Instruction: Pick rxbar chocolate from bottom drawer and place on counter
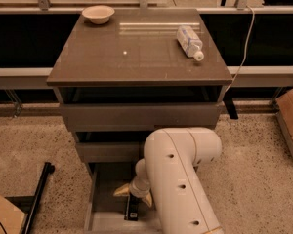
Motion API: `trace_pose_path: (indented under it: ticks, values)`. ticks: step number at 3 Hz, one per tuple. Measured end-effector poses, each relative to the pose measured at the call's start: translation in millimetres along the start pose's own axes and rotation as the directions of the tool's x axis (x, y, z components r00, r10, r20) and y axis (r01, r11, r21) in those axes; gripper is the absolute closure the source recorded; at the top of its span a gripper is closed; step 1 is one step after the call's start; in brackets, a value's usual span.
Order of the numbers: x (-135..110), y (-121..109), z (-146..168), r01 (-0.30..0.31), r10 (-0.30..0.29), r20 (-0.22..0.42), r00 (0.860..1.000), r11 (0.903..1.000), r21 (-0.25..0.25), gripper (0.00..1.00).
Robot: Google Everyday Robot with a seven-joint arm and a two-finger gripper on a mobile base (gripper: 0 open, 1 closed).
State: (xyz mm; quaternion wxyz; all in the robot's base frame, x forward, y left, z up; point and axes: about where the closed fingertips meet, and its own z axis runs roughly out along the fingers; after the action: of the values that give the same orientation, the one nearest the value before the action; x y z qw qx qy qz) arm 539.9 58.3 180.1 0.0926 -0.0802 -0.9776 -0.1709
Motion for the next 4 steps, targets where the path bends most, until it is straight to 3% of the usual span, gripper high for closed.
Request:
trace_pose_path:
  ticks: [1, 4]
  values:
    - [0.5, 3.3, 10.8, 0.002, -0.002, 0.000, 1.000, 0.9994, -0.035, 0.00]
    - [-9.0, 4.9, 44.6, -0.016, 0.016, 0.049, 0.999, 0.9997, -0.020, 0.00]
